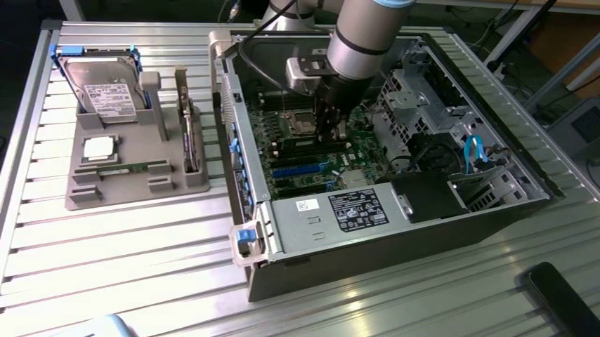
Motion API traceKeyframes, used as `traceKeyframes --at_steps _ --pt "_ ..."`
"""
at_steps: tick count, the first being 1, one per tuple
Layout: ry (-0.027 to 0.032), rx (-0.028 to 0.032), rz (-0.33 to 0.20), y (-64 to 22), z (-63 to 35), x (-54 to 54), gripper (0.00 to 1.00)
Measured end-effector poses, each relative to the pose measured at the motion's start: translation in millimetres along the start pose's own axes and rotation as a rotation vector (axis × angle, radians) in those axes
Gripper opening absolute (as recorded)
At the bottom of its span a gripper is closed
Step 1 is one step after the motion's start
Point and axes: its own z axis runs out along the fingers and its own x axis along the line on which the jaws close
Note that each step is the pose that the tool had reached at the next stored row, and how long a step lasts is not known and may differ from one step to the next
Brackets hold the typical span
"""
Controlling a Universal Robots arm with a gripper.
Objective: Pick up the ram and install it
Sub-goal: 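Pick up the ram and move it above insertion slot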
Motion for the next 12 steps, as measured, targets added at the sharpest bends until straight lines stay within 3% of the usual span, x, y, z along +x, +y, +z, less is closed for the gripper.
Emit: traceKeyframes --at_steps 12 --pt "0.0016 0.0006 0.01 0.0 4.2 0.1 0.14"
